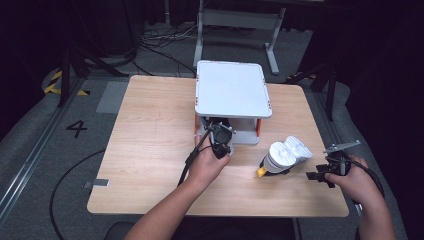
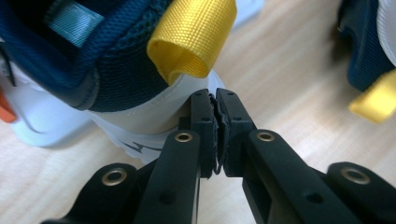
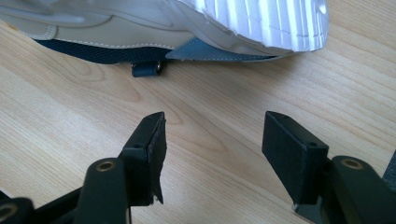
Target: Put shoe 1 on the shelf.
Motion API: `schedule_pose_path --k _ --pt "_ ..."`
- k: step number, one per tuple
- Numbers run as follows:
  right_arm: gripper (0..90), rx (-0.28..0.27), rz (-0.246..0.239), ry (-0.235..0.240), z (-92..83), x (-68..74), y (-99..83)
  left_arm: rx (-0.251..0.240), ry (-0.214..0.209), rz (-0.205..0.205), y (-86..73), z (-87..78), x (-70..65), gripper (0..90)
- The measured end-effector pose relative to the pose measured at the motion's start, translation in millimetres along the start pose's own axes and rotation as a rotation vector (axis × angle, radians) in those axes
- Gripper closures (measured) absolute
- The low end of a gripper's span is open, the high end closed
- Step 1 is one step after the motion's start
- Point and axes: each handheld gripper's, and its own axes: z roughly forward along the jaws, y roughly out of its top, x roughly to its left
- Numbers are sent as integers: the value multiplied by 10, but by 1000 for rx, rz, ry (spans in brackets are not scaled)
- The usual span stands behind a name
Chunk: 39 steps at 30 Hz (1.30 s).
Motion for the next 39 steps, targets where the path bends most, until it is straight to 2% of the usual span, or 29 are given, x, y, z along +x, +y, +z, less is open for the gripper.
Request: schedule_pose_path --k 1,4,9,10,13,15,18,23,24,25,29,32,34,38,39 --pt "409 0 0 0 0 0 0 0 0 0 0 0 0 865" --pt "409 10 3 0 19 -5 -4 -25 49 -10 18 35 64 867" --pt "408 6 -3 7 25 8 1 -57 130 2 33 122 166 850" --pt "408 5 -4 6 26 8 1 -66 139 3 34 141 186 847" --pt "407 8 -3 6 29 9 1 -89 129 6 31 194 256 809" --pt "406 9 -5 6 35 8 2 -97 140 20 32 207 304 811" --pt "406 7 -4 6 42 12 3 -114 187 44 13 229 327 819" --pt "406 8 -13 7 46 15 8 -180 236 80 -33 299 356 837" --pt "406 6 -14 9 45 18 10 -180 236 80 -33 299 356 836" --pt "406 4 -14 10 42 22 11 -222 239 85 -52 340 363 830" --pt "406 4 -18 8 44 33 15 -269 247 111 -78 409 367 805" --pt "406 2 -22 12 43 34 16 -257 244 107 -78 403 364 792" --pt "406 -1 -25 10 42 29 16 -240 216 82 -74 377 356 778" --pt "405 -3 -26 8 40 20 18 -208 197 69 -65 281 328 754" --pt "405 -4 -24 8 37 20 20 -196 192 65 -64 208 309 754"
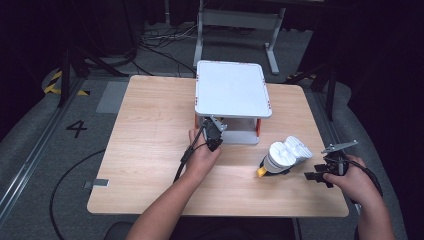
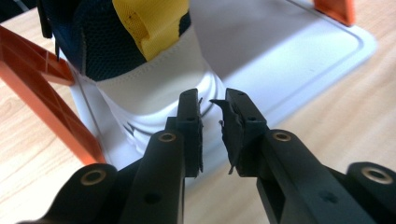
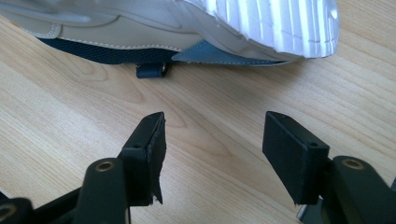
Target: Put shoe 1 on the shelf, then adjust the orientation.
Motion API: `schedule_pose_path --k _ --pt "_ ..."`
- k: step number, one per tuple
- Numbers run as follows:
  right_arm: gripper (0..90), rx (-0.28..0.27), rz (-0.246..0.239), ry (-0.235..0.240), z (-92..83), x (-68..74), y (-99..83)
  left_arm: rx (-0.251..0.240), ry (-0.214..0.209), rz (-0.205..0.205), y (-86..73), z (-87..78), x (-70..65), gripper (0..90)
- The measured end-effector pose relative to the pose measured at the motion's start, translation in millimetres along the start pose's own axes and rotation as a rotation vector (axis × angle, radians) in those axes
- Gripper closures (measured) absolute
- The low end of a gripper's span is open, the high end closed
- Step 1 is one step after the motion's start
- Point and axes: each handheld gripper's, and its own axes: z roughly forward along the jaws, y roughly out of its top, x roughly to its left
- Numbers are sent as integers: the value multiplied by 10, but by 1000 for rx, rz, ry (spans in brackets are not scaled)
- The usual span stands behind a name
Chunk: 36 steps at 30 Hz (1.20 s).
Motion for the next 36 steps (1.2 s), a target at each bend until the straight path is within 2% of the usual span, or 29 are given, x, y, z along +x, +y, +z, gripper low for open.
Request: schedule_pose_path --k 3,8,10,13,17,19,24,27,28,29,32,34,36 --pt "406 -6 -4 -4 -15 -3 14 38 -4 11 29 -279 4 690" --pt "406 -12 -8 -8 -26 5 31 49 -11 5 32 -575 66 616" --pt "416 -25 10 -15 -55 9 46 58 -17 -7 18 -713 126 564" --pt "440 -63 57 -22 -108 3 57 109 -37 -10 -5 -854 217 466" --pt "442 -119 113 -24 -185 0 59 210 -50 49 -78 -988 353 367" --pt "442 -143 119 -23 -214 4 67 226 -54 53 -112 -1036 418 335" --pt "448 -196 114 -3 -261 38 112 265 -66 26 -206 -1181 664 273" --pt "446 -206 96 -6 -262 73 139 295 -47 9 -253 -1237 798 246" --pt "438 -206 97 -2 -263 88 148 295 -47 9 -253 -1237 798 243" --pt "441 -203 86 -6 -264 96 157 305 -46 -4 -287 -1265 872 237" --pt "485 -201 82 -6 -268 132 177 327 -42 -15 -340 -1288 962 215" --pt "511 -209 109 18 -282 159 190 357 -35 -19 -386 -1299 1036 198" --pt "525 -235 94 9 -307 171 208 375 -17 -28 -420 -1310 1102 195"
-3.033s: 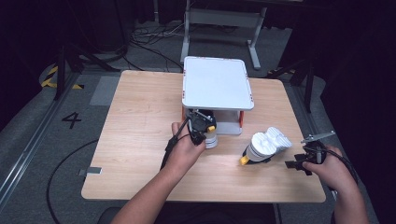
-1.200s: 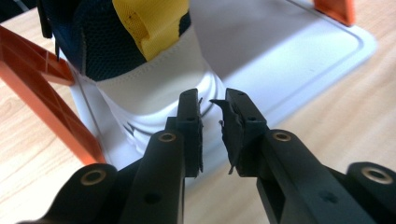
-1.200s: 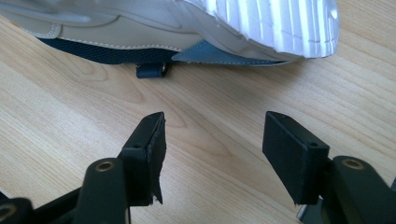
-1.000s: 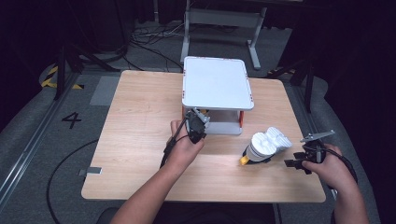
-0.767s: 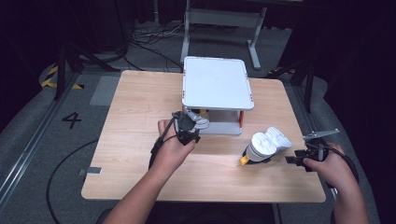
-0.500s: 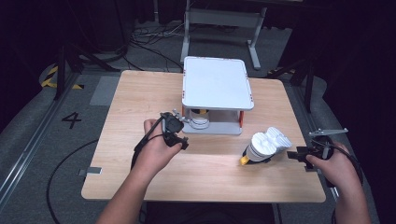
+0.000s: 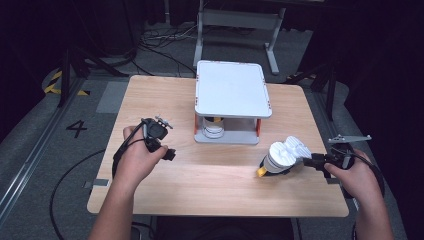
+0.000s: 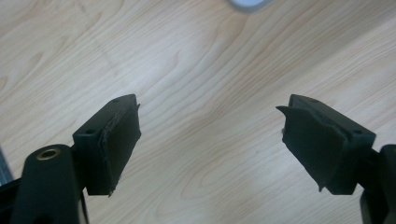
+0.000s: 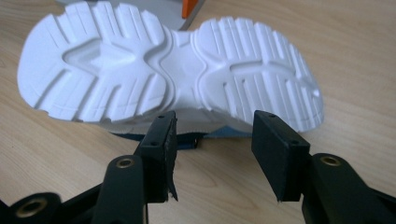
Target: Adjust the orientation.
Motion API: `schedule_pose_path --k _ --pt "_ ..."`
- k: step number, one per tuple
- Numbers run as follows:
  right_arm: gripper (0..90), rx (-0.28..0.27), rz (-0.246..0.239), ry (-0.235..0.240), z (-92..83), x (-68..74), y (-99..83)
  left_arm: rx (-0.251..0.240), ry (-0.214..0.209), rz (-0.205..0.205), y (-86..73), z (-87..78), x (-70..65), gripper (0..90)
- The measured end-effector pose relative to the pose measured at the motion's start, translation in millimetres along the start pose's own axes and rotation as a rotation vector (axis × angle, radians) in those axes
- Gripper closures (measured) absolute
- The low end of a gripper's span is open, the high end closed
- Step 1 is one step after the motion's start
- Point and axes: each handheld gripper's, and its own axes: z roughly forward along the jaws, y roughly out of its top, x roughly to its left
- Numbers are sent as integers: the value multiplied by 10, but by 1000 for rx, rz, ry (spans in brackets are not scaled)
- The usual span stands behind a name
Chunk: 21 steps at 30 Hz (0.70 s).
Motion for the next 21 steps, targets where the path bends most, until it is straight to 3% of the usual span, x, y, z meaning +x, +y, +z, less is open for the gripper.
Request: schedule_pose_path --k 4,7,10,13,14,18,21 --pt "572 -18 39 0 -31 31 32 13 12 -31 -65 41 117 195" --pt "600 -25 26 -1 9 70 66 -17 -21 -61 -83 121 171 200" --pt "655 -28 -7 6 76 134 127 -23 -22 -69 -109 186 179 215" --pt "692 -31 -15 3 113 161 160 -30 -30 -45 -131 186 180 236" --pt "743 -42 -31 4 168 185 201 -36 -18 -27 -148 171 187 237" --pt "790 -54 -52 -5 257 191 237 -24 -9 -44 -183 156 210 240" --pt "876 -35 -70 -22 362 187 260 -8 -16 -53 -209 166 215 252"
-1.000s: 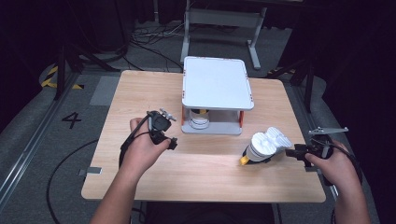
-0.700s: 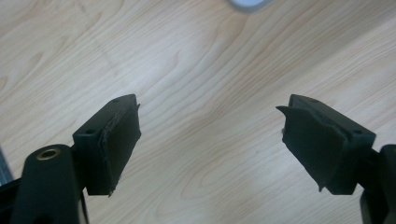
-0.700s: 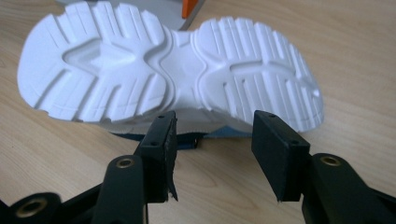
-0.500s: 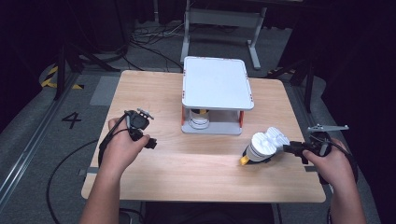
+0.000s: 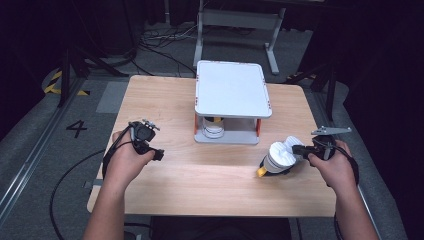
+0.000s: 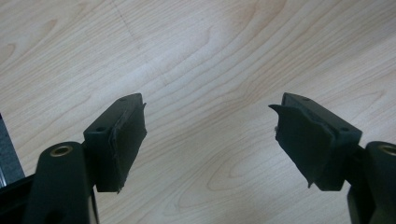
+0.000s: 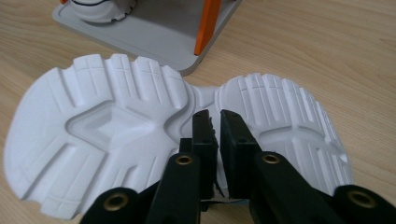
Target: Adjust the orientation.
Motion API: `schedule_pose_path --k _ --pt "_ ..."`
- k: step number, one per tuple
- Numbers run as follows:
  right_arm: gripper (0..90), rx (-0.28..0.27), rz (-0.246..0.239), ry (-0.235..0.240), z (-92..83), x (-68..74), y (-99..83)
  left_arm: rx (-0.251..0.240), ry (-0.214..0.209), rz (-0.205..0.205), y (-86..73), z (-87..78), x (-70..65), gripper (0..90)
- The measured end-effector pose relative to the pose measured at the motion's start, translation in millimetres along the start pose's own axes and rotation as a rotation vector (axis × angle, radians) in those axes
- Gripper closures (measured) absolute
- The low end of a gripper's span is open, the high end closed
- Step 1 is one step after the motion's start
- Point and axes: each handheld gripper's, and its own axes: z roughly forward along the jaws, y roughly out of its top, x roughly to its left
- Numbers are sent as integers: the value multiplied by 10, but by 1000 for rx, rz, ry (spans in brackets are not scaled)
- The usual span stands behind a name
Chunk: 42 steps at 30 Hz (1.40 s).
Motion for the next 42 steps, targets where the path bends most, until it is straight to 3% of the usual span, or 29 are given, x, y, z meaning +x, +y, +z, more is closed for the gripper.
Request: schedule_pose_path --k 5,9,12,15,21,28,30,32,42 --pt "900 44 -11 -9 38 10 -21 1 -6 1 6 8 3 256" --pt "900 78 10 -7 -16 -6 -77 11 -5 0 18 30 23 256" --pt "900 144 41 -19 -109 -32 -144 13 -12 5 40 42 36 255" --pt "900 225 42 -39 -142 -37 -209 9 -15 4 71 53 29 255" --pt "900 325 48 -69 -165 -14 -301 1 -30 12 126 60 28 254" --pt "900 440 64 -67 -118 -50 -431 -7 -39 20 184 71 11 252" --pt "883 438 80 -34 -16 -49 -465 -12 -41 24 198 75 9 252" --pt "877 396 72 -15 80 -37 -453 -12 -38 30 206 72 8 251" --pt "874 285 53 -11 234 -10 -398 -13 -37 26 199 69 7 248"
